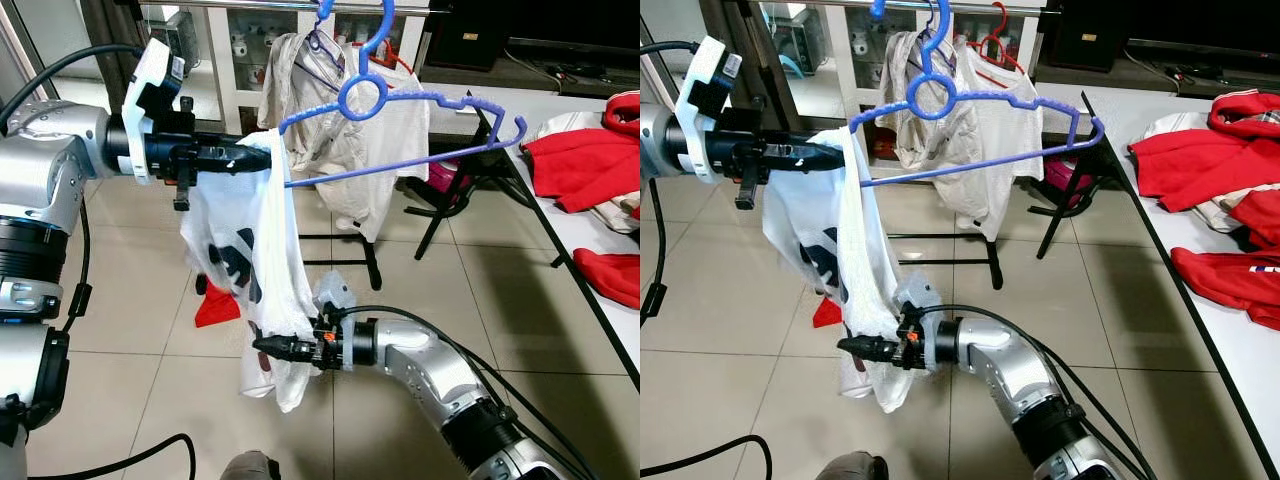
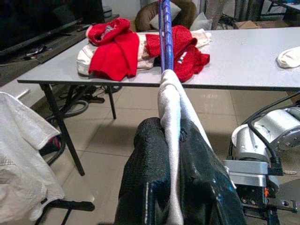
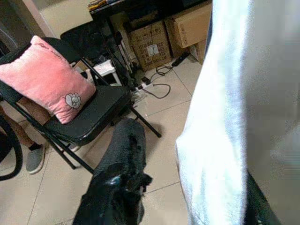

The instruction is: Hang hanger

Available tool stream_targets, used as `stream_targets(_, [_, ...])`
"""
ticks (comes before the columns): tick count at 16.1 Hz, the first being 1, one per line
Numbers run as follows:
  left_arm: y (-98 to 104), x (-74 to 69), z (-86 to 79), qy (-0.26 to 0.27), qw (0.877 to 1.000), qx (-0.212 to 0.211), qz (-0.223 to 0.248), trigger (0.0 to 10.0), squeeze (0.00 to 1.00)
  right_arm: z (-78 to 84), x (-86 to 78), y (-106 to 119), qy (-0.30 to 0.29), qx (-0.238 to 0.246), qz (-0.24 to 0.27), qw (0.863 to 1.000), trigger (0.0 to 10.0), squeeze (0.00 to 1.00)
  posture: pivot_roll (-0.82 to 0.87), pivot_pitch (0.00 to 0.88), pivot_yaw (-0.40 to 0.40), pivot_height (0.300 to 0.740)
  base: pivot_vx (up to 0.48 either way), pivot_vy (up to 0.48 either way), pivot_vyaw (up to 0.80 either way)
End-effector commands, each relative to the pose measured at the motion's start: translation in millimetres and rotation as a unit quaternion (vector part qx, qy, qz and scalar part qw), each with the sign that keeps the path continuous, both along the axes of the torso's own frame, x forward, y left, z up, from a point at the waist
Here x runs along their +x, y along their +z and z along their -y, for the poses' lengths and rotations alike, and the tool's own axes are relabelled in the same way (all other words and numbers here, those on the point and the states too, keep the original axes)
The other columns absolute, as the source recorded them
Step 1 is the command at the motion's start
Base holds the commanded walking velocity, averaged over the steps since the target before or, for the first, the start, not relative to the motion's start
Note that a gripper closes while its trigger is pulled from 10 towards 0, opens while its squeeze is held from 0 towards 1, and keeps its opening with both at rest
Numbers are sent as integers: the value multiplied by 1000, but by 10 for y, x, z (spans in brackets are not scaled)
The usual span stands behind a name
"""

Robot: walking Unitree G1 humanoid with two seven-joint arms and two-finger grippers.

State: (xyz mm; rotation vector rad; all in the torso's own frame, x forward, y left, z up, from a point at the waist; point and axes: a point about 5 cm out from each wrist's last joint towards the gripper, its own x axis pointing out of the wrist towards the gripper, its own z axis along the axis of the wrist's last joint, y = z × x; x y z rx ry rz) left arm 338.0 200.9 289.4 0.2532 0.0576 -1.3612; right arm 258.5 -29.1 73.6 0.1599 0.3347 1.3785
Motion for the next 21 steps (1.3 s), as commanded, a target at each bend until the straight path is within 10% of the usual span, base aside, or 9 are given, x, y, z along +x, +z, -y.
stream_targets(1, [107,-6,-33,7,1000,-1,26,0,0,84,3,-48,-8,-6,-3,1000,0,0,50,11,-2,740,0,0,0])
stream_targets(8, [-7,-59,-188,32,999,13,17,0,0,548,-7,-196,-48,-49,-17,997,0,0,35,8,-10,740,0,0,0])
stream_targets(11, [-175,-193,-326,45,998,41,6,0,0,1045,109,-269,-133,-130,7,982,0,0,30,8,-14,740,0,0,0])
stream_targets(17, [-597,-846,-279,8,996,27,-79,0,0,2236,521,136,-378,-266,96,882,0,0,5,2,-25,740,0,0,0])
stream_targets(21, [-839,-1095,-265,29,992,45,-113,0,0,2388,610,285,-396,-284,122,865,0,0,-2,0,-43,740,0,0,0])
